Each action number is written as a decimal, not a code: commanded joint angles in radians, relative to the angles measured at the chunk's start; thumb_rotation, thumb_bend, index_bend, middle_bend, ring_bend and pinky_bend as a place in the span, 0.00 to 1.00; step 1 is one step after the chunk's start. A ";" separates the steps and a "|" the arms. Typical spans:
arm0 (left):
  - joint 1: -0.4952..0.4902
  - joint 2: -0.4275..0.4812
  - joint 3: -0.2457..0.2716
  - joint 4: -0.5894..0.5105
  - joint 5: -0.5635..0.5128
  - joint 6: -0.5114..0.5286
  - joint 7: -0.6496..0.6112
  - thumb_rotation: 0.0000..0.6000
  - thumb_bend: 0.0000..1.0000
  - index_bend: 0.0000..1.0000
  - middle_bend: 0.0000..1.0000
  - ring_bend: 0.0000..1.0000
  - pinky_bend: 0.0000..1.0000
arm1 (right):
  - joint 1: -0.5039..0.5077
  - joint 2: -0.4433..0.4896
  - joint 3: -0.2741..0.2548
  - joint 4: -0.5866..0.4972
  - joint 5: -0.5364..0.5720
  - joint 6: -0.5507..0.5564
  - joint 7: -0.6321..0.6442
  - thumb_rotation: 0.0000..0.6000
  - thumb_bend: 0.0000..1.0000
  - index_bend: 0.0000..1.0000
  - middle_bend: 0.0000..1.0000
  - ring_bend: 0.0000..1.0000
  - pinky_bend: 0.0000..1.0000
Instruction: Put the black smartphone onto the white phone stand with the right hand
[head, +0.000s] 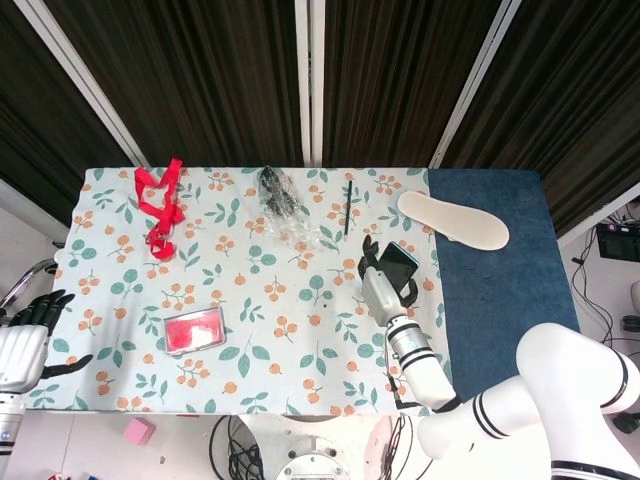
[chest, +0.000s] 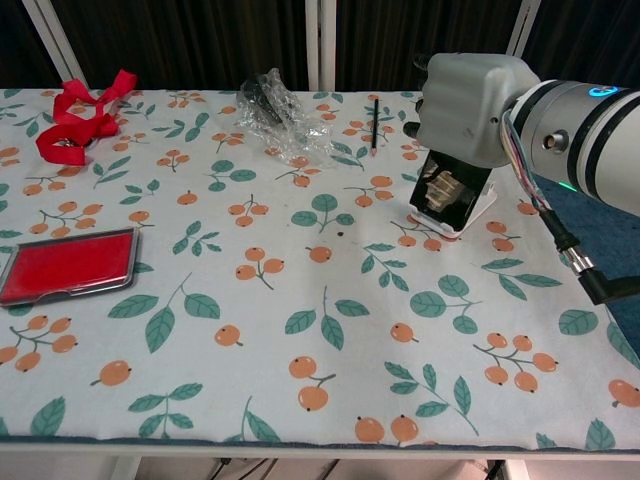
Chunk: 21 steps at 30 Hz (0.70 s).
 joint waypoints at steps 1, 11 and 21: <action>0.000 -0.002 0.001 0.001 0.000 -0.002 0.000 0.81 0.00 0.13 0.11 0.10 0.25 | 0.000 0.006 -0.002 -0.004 -0.003 -0.006 0.000 1.00 0.15 0.00 0.01 0.00 0.00; 0.000 -0.004 0.002 0.001 0.000 -0.004 0.001 0.81 0.00 0.13 0.11 0.11 0.25 | -0.004 0.023 -0.015 -0.017 -0.023 -0.014 0.002 1.00 0.08 0.00 0.00 0.00 0.00; 0.003 0.000 0.000 -0.005 -0.001 0.002 0.000 0.81 0.00 0.13 0.11 0.11 0.25 | -0.095 0.194 -0.043 -0.201 -0.321 0.096 0.248 1.00 0.05 0.00 0.00 0.00 0.00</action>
